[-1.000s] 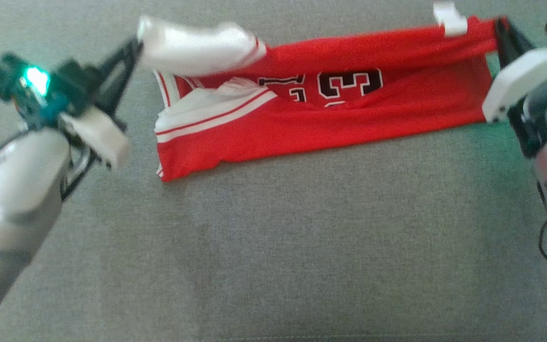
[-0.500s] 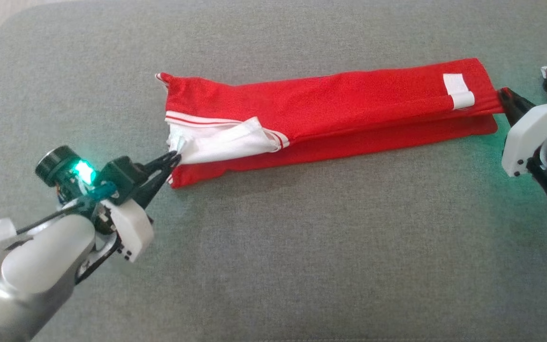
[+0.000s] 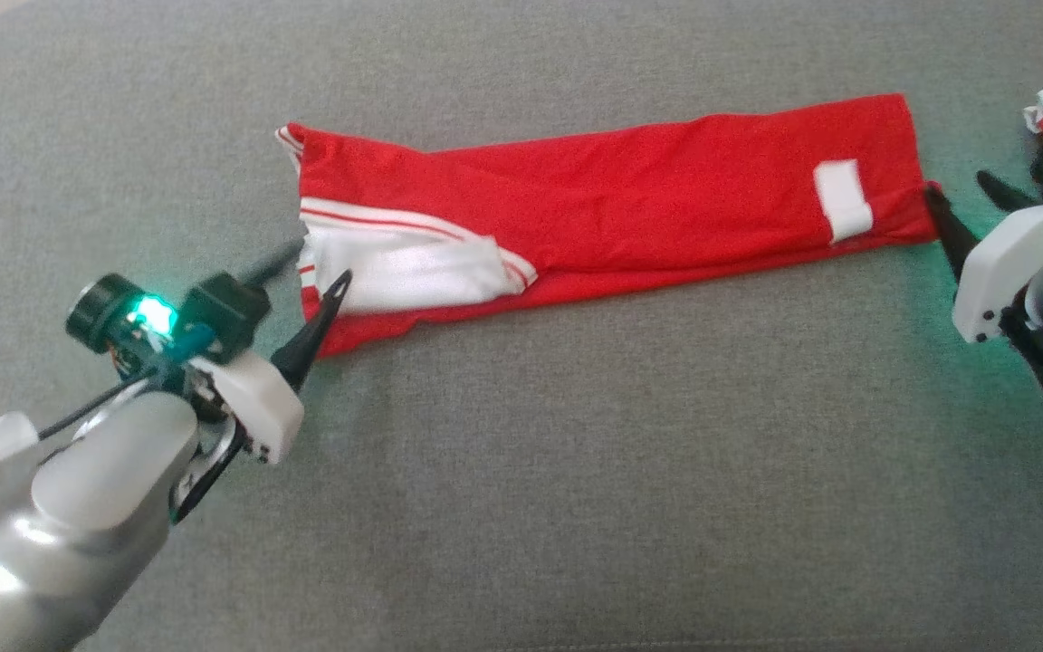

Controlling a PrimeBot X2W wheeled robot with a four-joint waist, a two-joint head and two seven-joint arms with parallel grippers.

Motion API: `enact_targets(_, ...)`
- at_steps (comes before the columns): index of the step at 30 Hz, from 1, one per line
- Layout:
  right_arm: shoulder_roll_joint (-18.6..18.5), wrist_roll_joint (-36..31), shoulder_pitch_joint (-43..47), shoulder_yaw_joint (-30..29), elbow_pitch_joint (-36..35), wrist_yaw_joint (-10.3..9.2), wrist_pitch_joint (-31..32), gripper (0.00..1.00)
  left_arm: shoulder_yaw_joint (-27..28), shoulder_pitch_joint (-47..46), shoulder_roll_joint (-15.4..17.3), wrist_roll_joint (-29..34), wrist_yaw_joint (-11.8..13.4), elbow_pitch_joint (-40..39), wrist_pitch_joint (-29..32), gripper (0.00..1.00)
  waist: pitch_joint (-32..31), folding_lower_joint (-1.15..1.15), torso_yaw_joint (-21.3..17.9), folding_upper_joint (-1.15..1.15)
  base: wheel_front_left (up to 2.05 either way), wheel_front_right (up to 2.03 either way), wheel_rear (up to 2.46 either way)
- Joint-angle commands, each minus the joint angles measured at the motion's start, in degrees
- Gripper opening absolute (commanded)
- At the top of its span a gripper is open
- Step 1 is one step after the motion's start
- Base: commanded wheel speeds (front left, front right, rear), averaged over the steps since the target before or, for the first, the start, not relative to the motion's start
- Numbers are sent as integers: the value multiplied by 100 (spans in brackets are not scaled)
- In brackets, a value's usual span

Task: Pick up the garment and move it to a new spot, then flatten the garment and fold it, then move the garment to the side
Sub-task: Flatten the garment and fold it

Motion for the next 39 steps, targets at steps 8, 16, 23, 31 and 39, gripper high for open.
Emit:
enact_targets(8,345,331,-158,-723,-167,-11,-1264,100,1256,-141,-172,-379,661,-44,-672,100,-415,-1,-105,0,0,0,0)
enact_targets(16,1277,-529,420,-2033,-912,-11,-1745,100,3400,1259,-625,136,1290,-1625,-687,100,-720,-1,-140,0,0,0,0)
enact_targets(23,2394,-2056,2083,-3431,-2542,-11,-1748,100,4349,2629,-1309,1082,1154,-2280,-688,100,-801,-1,-113,0,0,0,0)
enact_targets(31,2547,-2251,2962,-3420,-3211,-11,-1749,100,5060,3371,-1928,1665,655,-2220,-688,100,-716,-1,-128,0,0,0,0)
enact_targets(39,2548,-2685,2469,-3821,-2750,-11,-1624,100,5426,3131,-2279,2135,163,-2087,-688,100,-298,-1,31,0,0,0,0)
